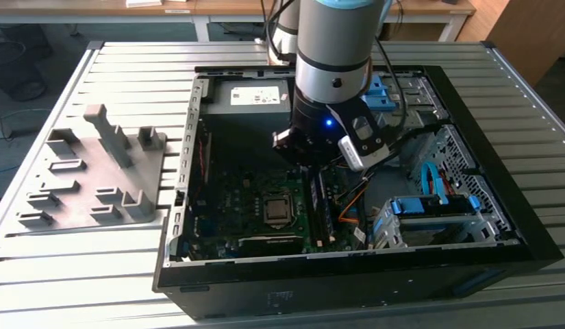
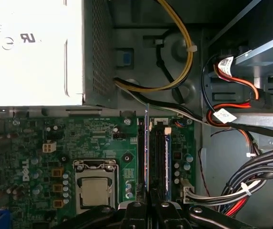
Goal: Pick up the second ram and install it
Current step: 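Insert the second ram into the second slot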
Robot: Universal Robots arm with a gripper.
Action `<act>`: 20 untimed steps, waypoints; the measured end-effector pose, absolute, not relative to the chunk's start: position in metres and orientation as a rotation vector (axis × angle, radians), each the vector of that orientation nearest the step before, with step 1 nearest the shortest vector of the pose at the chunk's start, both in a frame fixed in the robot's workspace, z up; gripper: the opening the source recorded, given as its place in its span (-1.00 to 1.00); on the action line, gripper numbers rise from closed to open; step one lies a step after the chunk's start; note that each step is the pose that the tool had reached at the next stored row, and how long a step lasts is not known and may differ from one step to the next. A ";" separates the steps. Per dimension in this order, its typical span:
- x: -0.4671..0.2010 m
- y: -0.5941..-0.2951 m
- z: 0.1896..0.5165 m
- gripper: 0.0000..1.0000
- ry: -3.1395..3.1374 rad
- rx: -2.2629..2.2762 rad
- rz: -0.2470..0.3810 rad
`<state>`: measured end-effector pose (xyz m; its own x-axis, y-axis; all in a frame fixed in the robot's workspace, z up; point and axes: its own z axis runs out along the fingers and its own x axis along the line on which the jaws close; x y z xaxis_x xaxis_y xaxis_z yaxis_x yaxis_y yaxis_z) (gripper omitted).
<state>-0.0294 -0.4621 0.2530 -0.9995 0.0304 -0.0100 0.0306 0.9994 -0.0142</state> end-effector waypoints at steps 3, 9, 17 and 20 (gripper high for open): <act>-0.029 -0.462 0.251 -0.73 3.131 0.048 -0.023; -0.030 -0.462 0.241 -0.73 3.131 0.048 -0.023; -0.030 -0.466 0.234 -0.73 3.131 0.048 -0.043; -0.030 -0.473 0.231 -0.73 3.131 0.048 -0.039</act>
<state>-0.0303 -0.4728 0.2310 -0.9995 0.0304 -0.0103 0.0306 0.9992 -0.0247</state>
